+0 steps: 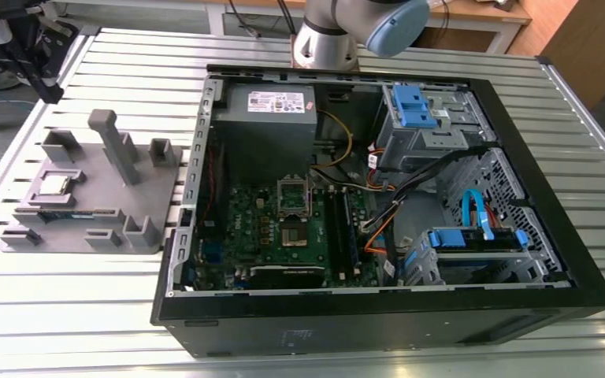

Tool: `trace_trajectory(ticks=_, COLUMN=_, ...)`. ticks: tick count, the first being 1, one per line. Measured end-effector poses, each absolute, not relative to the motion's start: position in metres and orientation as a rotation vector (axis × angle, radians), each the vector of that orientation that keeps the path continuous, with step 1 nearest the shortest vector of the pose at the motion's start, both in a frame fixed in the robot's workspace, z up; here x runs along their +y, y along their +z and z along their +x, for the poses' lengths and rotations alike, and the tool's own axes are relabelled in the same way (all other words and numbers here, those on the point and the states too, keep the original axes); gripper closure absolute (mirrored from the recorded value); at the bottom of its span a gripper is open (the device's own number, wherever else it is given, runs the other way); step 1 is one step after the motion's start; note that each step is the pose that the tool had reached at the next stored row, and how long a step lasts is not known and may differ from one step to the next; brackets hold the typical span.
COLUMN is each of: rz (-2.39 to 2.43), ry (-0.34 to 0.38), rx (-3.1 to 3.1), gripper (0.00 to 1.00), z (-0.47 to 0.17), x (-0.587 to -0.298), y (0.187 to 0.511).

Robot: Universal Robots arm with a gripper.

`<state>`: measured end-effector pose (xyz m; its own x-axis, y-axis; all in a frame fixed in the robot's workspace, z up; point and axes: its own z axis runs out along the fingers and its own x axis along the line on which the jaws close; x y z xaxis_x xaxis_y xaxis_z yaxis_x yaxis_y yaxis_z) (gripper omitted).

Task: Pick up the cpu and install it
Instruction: 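Reach for the cpu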

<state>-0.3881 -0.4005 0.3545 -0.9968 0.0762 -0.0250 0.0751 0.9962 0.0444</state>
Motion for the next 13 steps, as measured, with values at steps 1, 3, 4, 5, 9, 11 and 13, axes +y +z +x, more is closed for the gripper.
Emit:
trace_trajectory(ticks=1, rz=0.118, ry=0.068, rx=3.112, gripper=0.89, z=-0.389, x=-0.401, y=0.353)
trace_trajectory(ticks=3, rz=0.118, ry=0.068, rx=3.112, gripper=0.89, z=-0.391, x=-0.401, y=0.351)
trace_trajectory(ticks=4, rz=0.118, ry=0.068, rx=3.112, gripper=0.89, z=-0.393, x=-0.401, y=0.350)
trace_trajectory(ticks=5, rz=0.118, ry=0.068, rx=3.112, gripper=0.89, z=-0.394, x=-0.401, y=0.349)
trace_trajectory(ticks=9, rz=0.118, ry=0.068, rx=3.112, gripper=0.89, z=-0.398, x=-0.401, y=0.345)
trace_trajectory(ticks=11, rz=0.118, ry=0.068, rx=3.112, gripper=0.89, z=-0.401, x=-0.401, y=0.343)
trace_trajectory(ticks=13, rz=0.118, ry=0.068, rx=3.112, gripper=0.89, z=-0.403, x=-0.401, y=0.341)
